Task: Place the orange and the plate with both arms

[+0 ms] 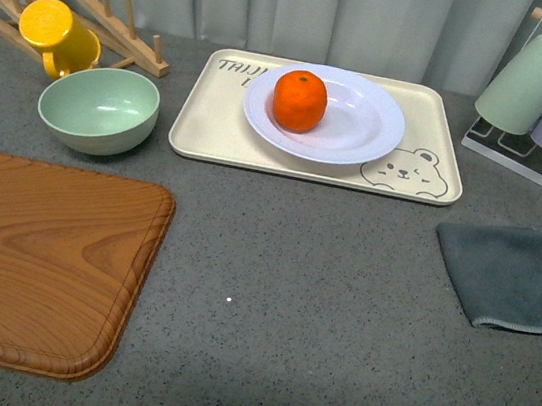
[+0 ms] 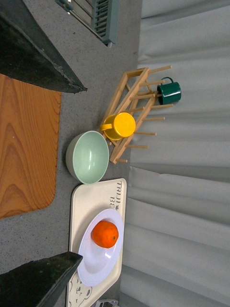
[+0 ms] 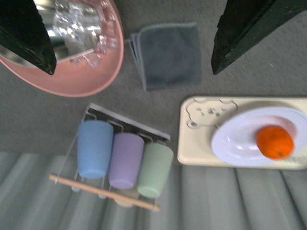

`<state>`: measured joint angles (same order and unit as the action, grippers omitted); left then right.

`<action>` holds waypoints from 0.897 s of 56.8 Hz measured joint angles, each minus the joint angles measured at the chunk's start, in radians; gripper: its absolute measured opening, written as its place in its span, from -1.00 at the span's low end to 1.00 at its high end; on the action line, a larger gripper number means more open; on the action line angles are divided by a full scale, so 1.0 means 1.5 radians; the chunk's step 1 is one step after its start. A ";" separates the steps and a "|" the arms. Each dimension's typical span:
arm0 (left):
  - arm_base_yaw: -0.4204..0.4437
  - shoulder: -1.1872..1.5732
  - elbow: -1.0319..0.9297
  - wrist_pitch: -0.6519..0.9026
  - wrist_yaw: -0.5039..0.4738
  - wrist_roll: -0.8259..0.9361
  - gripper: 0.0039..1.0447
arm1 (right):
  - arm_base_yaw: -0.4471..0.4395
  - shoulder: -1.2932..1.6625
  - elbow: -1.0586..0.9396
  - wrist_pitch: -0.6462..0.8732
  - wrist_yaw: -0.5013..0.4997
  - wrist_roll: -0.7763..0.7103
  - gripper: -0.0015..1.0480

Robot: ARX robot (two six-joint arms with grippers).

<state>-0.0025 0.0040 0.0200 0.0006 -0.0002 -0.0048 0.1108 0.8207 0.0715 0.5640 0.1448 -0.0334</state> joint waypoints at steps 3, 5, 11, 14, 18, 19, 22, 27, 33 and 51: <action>0.000 -0.001 0.000 0.000 0.000 0.000 0.88 | -0.007 0.001 -0.024 0.085 -0.028 0.006 0.54; 0.000 -0.001 0.000 0.000 0.000 0.000 0.88 | -0.017 -0.013 -0.033 0.114 -0.047 0.009 0.41; 0.000 -0.001 0.000 0.000 0.000 0.000 0.88 | -0.063 -0.061 -0.036 0.095 -0.092 0.013 0.07; 0.000 -0.001 0.000 0.000 0.000 0.000 0.88 | -0.070 -0.084 -0.040 0.074 -0.091 0.015 -0.10; 0.000 -0.001 0.000 0.000 0.000 0.000 0.88 | -0.072 -0.116 -0.044 0.043 -0.094 0.015 -0.34; 0.000 -0.001 0.000 0.000 0.000 0.000 0.88 | -0.072 -0.118 -0.044 0.041 -0.095 0.015 -0.36; 0.000 -0.001 0.000 0.000 0.000 0.000 0.88 | -0.072 -0.147 -0.044 0.013 -0.095 0.015 -0.58; 0.000 -0.001 0.000 0.000 0.000 0.000 0.88 | -0.072 -0.182 -0.044 -0.016 -0.095 0.015 -0.83; 0.000 -0.001 0.000 0.000 0.000 0.000 0.88 | -0.072 -0.223 -0.044 -0.054 -0.096 0.016 -0.98; 0.000 -0.001 0.000 0.000 0.000 0.000 0.88 | -0.072 -0.324 -0.044 -0.152 -0.096 0.016 -0.98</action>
<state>-0.0025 0.0032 0.0200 0.0006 -0.0002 -0.0048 0.0025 0.3347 0.0051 0.3367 0.0010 -0.0101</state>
